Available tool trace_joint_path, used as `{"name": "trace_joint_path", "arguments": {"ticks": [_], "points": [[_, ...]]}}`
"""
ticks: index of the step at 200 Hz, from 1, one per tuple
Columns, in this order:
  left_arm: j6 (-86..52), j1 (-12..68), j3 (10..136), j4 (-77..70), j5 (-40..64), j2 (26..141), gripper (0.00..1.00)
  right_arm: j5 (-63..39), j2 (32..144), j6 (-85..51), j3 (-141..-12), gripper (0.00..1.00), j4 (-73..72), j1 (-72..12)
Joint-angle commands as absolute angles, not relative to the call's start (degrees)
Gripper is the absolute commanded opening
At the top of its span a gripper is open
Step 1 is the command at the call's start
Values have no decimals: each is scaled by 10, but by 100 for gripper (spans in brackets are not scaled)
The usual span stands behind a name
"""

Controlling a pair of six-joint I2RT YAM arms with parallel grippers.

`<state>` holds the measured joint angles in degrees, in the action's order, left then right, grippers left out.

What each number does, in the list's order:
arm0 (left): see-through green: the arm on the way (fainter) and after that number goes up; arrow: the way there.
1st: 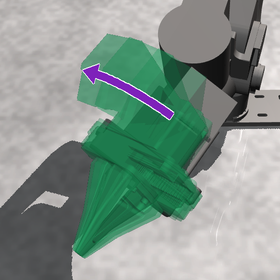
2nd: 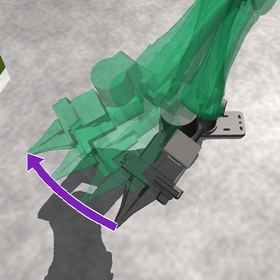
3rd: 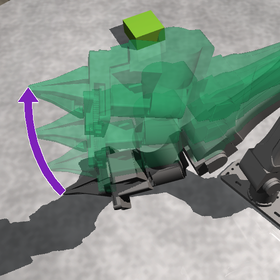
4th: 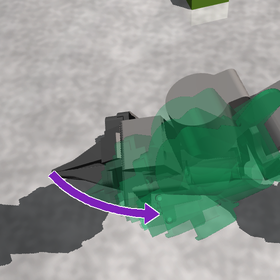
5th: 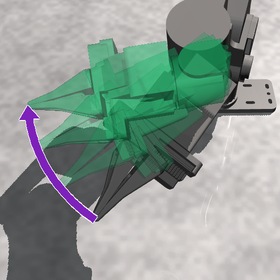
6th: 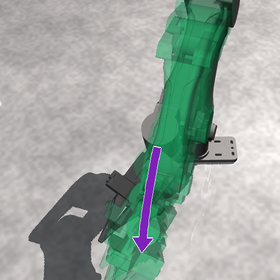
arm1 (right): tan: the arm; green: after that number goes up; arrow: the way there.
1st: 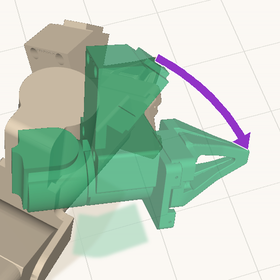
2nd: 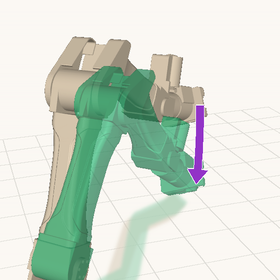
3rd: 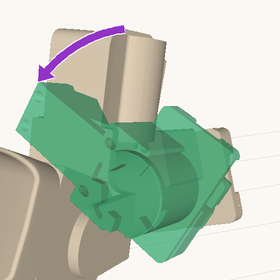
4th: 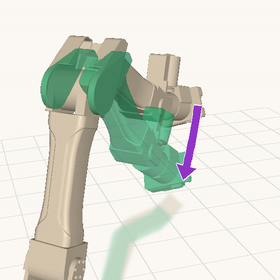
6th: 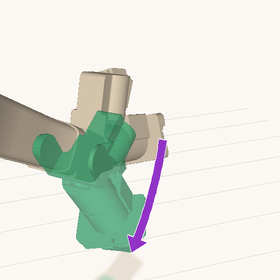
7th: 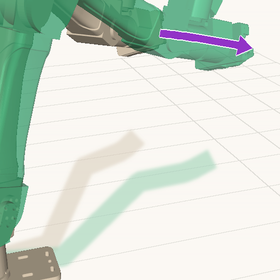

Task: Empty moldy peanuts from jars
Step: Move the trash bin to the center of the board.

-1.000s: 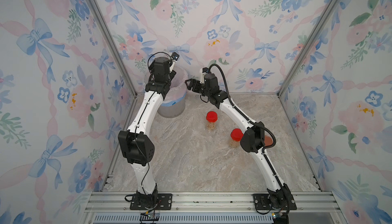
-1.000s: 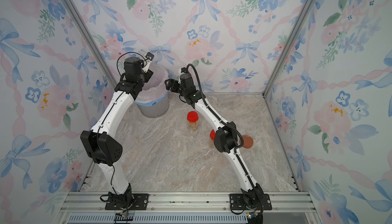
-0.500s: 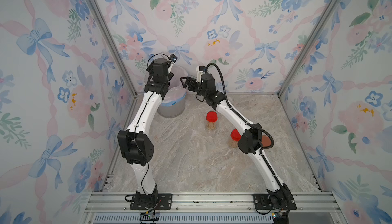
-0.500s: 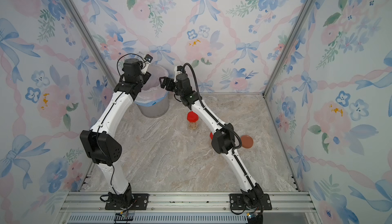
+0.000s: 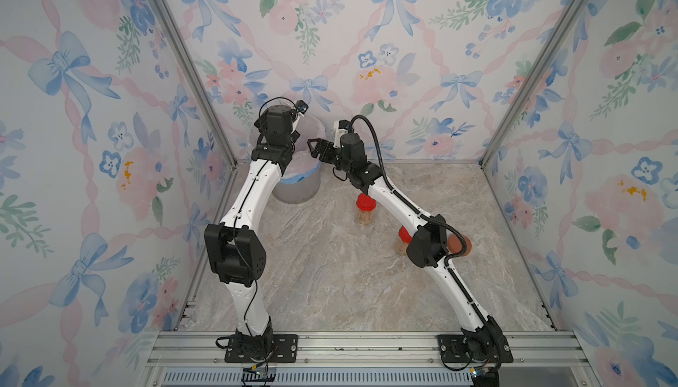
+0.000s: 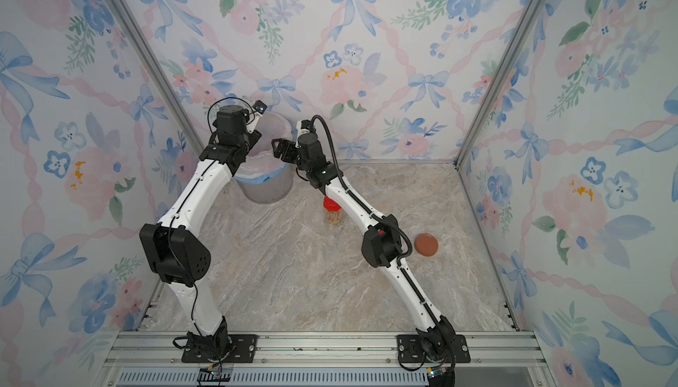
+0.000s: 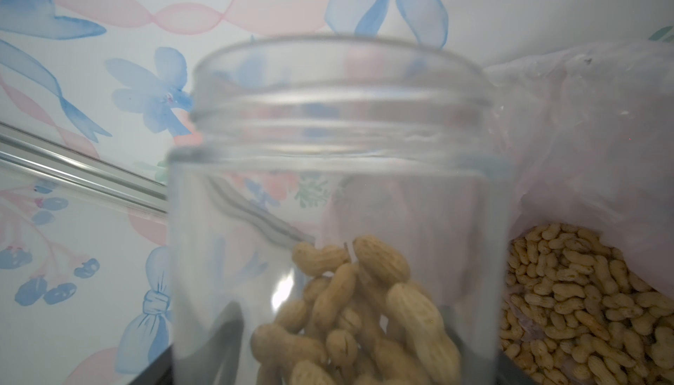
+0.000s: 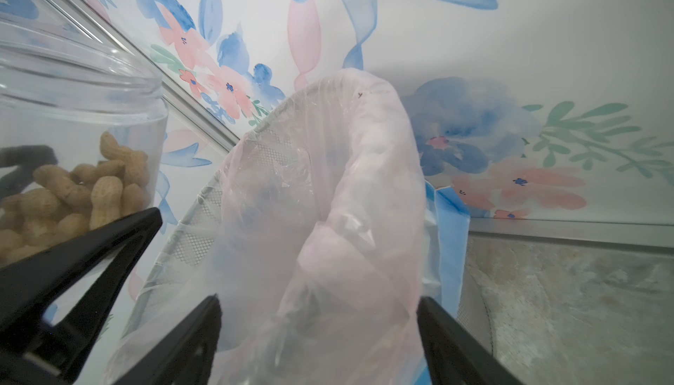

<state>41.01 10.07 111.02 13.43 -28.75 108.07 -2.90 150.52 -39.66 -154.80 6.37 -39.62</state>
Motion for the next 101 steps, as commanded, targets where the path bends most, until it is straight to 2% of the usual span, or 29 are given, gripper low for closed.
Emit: {"name": "trace_joint_path", "arguments": {"ticks": [1,50,101], "points": [[418,98,1110,86,-294,1053,22,-52,1512,-397,-1531,87,42,-408],[424,95,1095,87,-289,1053,22,-68,1488,-405,-1511,88,63,-411],[430,87,1089,87,-278,1049,22,-74,1459,-402,-1471,83,95,-422]]}}
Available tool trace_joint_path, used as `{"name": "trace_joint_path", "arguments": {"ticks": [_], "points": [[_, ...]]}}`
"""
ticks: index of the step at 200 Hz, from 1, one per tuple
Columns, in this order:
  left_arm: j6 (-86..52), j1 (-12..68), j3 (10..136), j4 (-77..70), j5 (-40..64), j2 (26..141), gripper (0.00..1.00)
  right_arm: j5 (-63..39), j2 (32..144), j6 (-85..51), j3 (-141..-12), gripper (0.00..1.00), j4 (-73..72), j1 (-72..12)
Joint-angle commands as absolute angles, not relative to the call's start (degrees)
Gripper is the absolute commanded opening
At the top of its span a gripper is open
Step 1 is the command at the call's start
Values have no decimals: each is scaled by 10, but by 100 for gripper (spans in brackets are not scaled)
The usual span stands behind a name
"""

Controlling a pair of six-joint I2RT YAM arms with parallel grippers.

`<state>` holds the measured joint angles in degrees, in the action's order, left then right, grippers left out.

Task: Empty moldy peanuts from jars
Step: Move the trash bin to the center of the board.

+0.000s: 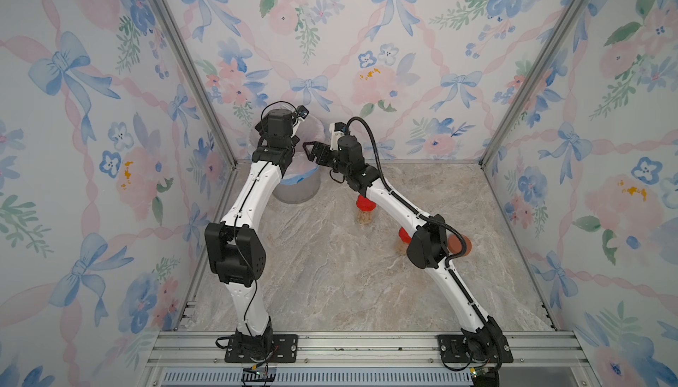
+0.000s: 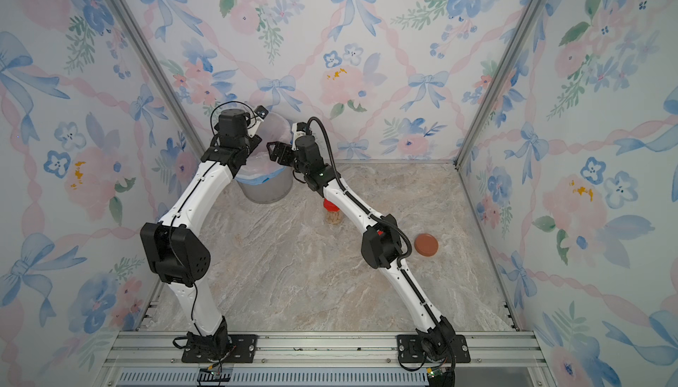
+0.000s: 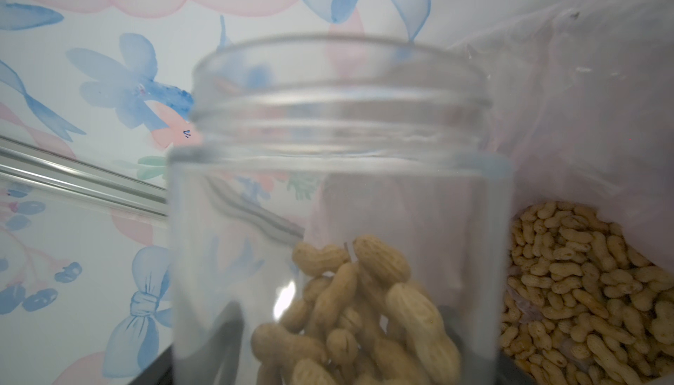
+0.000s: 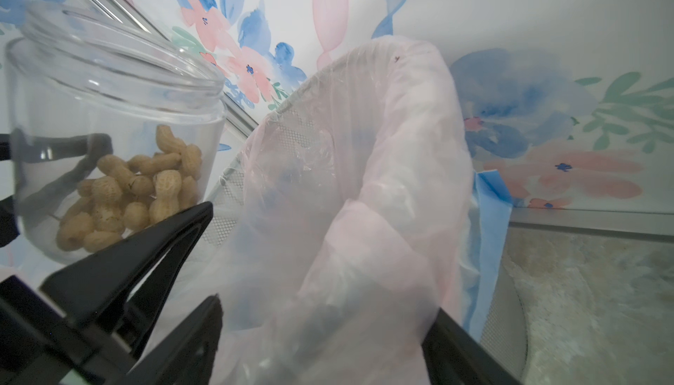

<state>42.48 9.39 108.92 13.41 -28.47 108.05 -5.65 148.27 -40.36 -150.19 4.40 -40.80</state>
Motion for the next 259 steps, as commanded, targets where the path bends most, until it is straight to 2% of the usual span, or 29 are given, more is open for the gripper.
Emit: {"name": "trace_joint_path", "arguments": {"ticks": [1,76,145,185,211,259], "points": [[430,87,1089,86,-277,1049,22,-74,1458,-403,-1470,83,95,-422],[383,79,1104,84,-263,1092,22,-84,1405,-393,-1391,80,83,-429],[355,76,1131,83,-276,1141,21,-84,1406,-383,-1387,80,82,-428],[358,78,1058,83,-266,1103,23,-85,1390,-381,-1364,82,64,-425],[365,78,1008,86,-243,1066,27,-84,1371,-378,-1337,85,46,-424],[368,77,973,97,-229,1032,27,-79,1340,-374,-1300,88,30,-424]]}}
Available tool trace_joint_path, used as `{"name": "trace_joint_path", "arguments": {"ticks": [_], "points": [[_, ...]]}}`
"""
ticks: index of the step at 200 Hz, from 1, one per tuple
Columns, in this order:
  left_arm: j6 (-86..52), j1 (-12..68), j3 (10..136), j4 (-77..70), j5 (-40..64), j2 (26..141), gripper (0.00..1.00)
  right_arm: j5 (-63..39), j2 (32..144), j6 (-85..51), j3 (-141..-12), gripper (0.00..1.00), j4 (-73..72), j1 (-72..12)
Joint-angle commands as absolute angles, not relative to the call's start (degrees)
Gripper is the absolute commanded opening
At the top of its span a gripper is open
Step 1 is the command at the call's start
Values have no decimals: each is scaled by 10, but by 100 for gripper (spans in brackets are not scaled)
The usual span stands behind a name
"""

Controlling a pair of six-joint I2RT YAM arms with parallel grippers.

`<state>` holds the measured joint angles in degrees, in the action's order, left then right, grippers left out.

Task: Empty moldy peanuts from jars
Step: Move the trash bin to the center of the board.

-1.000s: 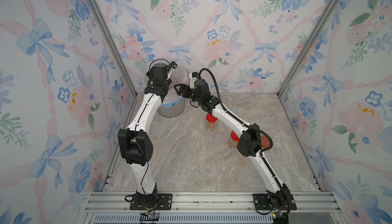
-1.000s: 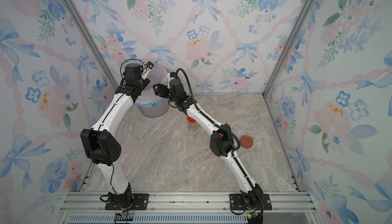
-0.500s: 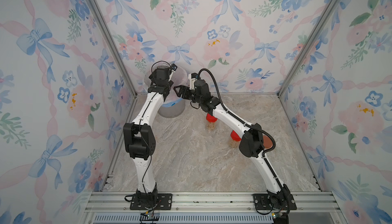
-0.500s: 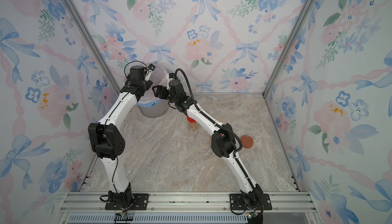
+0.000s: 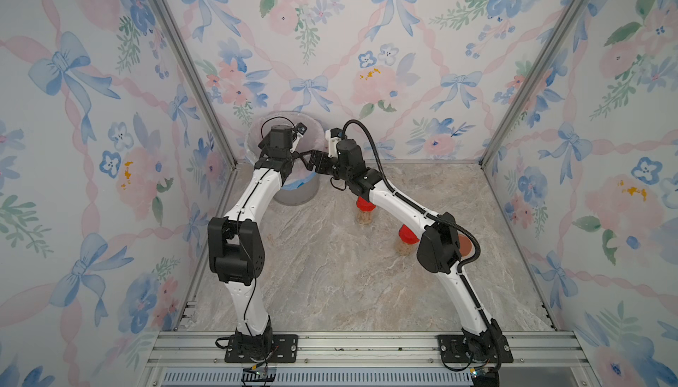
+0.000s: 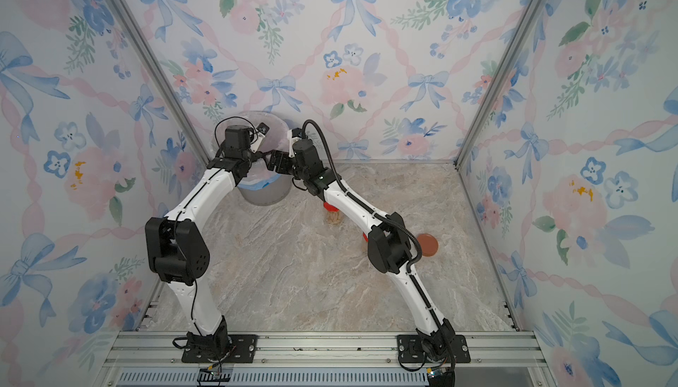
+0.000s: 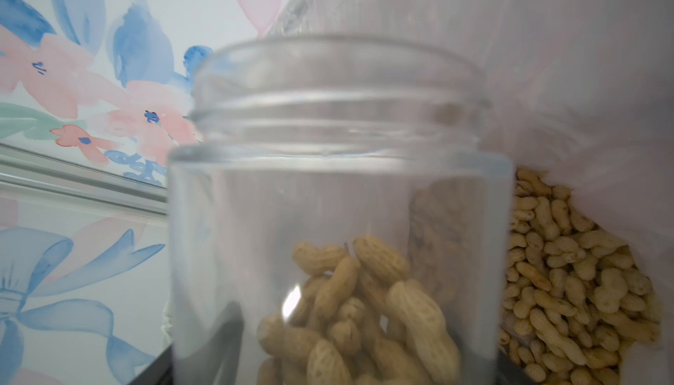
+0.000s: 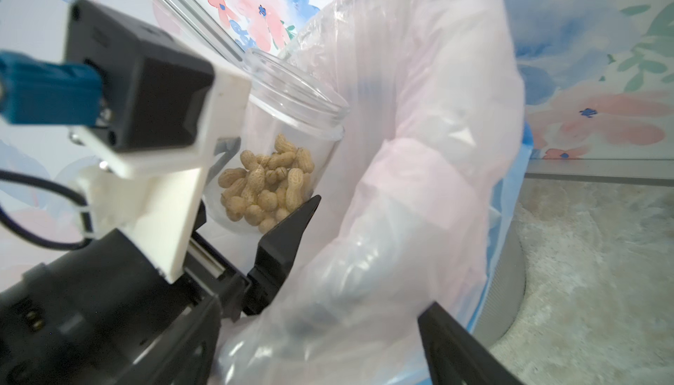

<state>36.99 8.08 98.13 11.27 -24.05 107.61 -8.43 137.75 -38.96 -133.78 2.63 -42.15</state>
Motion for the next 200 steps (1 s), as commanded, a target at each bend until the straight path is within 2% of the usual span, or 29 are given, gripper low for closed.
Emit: {"name": "trace_joint_path", "arguments": {"ticks": [1,72,153,200], "points": [[368,77,973,98,-229,1031,27,-78,1340,-374,-1298,88,29,-424],[373,81,984,211,-219,1013,25,-84,1307,-378,-1258,94,-7,-417],[318,83,1043,351,-210,977,23,-89,1269,-374,-1233,99,-22,-403],[304,80,980,368,-211,945,22,-96,1256,-374,-1217,100,-24,-388]]}}
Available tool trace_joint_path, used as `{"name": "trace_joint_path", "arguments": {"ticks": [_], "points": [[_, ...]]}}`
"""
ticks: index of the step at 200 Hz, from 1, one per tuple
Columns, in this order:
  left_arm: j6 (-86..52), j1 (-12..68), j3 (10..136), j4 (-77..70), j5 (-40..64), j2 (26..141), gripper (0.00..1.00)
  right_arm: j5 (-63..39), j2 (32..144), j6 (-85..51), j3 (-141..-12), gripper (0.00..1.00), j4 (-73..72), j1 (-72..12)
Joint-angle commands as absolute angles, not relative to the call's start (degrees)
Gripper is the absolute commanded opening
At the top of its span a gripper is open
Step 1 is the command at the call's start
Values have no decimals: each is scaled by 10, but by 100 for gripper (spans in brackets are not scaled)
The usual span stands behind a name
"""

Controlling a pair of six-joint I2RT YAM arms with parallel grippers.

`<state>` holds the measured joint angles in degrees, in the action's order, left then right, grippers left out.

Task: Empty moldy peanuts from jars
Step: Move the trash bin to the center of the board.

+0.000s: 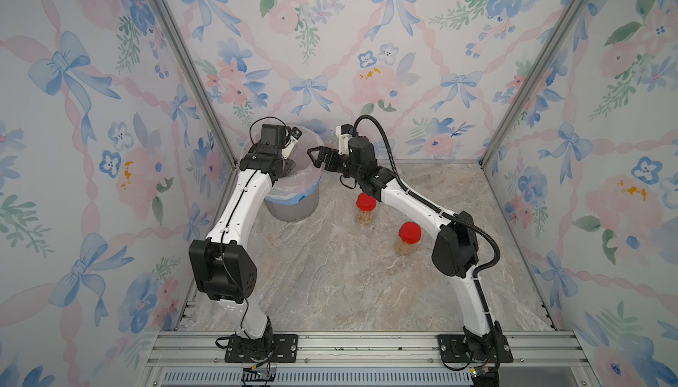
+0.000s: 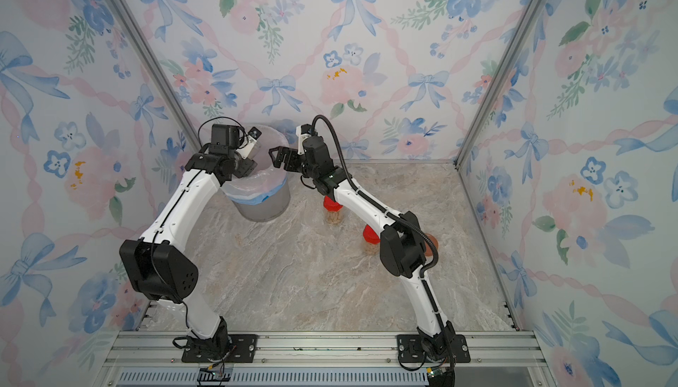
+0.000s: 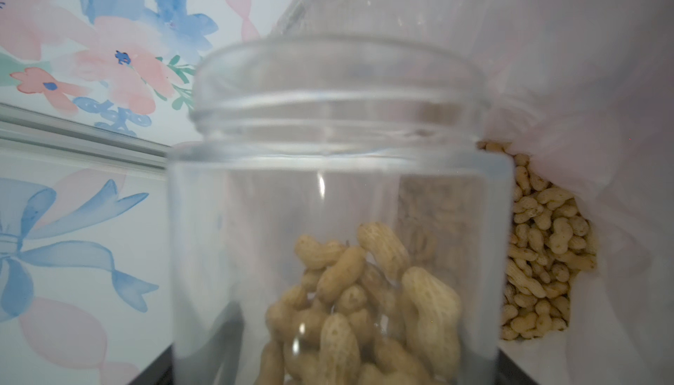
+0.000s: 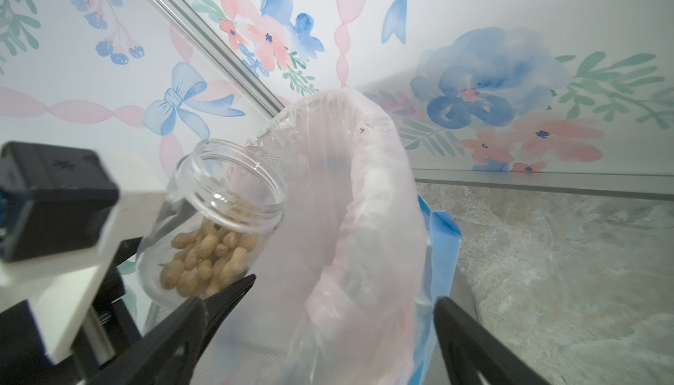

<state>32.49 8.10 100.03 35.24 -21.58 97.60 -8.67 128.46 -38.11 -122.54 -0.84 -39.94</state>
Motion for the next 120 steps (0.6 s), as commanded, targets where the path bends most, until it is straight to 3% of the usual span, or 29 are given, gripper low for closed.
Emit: {"name": "trace_joint_path", "arguments": {"ticks": [1,120], "points": [[303,79,980,369,-210,944,22,-96,1255,-374,-1216,100,-26,-388],[314,81,941,433,-207,905,22,-95,1226,-393,-1144,100,-77,-363]]}}
